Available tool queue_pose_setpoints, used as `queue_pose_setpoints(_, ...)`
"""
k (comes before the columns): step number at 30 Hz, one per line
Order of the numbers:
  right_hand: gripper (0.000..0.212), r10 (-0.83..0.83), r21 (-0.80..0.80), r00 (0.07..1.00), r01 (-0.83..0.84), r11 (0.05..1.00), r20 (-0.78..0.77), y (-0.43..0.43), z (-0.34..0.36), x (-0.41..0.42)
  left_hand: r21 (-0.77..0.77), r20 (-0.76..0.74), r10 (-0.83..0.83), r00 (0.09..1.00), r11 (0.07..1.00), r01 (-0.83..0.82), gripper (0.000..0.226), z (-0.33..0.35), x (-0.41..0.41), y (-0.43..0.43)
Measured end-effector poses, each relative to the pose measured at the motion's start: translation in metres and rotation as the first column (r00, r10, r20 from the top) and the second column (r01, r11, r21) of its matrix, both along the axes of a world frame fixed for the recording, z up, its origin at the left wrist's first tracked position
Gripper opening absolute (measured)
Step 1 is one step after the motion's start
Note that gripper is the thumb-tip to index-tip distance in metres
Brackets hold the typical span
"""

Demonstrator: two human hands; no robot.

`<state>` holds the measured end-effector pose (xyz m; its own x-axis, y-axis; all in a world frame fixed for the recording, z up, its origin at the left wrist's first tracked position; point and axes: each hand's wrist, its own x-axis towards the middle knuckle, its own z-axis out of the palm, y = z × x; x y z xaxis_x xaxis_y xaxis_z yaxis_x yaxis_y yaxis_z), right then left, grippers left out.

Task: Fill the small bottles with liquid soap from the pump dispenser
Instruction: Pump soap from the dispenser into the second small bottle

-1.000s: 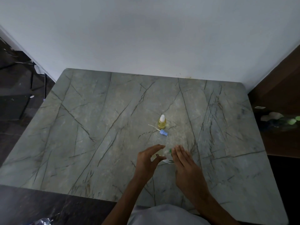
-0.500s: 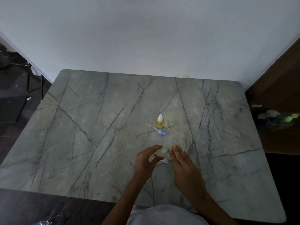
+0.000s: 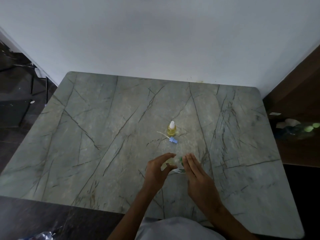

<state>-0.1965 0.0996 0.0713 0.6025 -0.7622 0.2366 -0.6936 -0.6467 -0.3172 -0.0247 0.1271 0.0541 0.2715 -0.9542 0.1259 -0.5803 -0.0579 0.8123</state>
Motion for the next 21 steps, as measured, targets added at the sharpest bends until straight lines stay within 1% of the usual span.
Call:
queue_pose_setpoints(7, 0.057, 0.034, -0.019, 0.999, -0.034, 0.999, -0.022, 0.0009, -0.0039, 0.0012, 0.005, -0.004, 0.017, 1.0, 1.0, -0.017, 0.043, -0.0049, 0.0002, 0.0013)
queue_pose_setpoints(11, 0.058, 0.017, -0.027, 0.999, -0.018, 0.999, -0.035, 0.002, -0.0053, 0.0009, 0.014, -0.002, 0.016, 1.0, 1.0, -0.016, 0.043, -0.0044, 0.0002, 0.0015)
queue_pose_setpoints(15, 0.054, -0.034, -0.03, 0.998, 0.033, 0.999, -0.061, 0.0026, 0.0008, 0.0071, -0.014, 0.012, 0.012, 1.0, 1.0, -0.011, 0.041, 0.0004, -0.0001, -0.0008)
queue_pose_setpoints(21, 0.054, -0.017, -0.041, 0.996, 0.013, 0.999, -0.09, 0.0026, 0.0021, 0.007, -0.02, 0.021, 0.003, 1.0, 1.0, -0.003, 0.04, 0.0013, 0.0013, -0.0011)
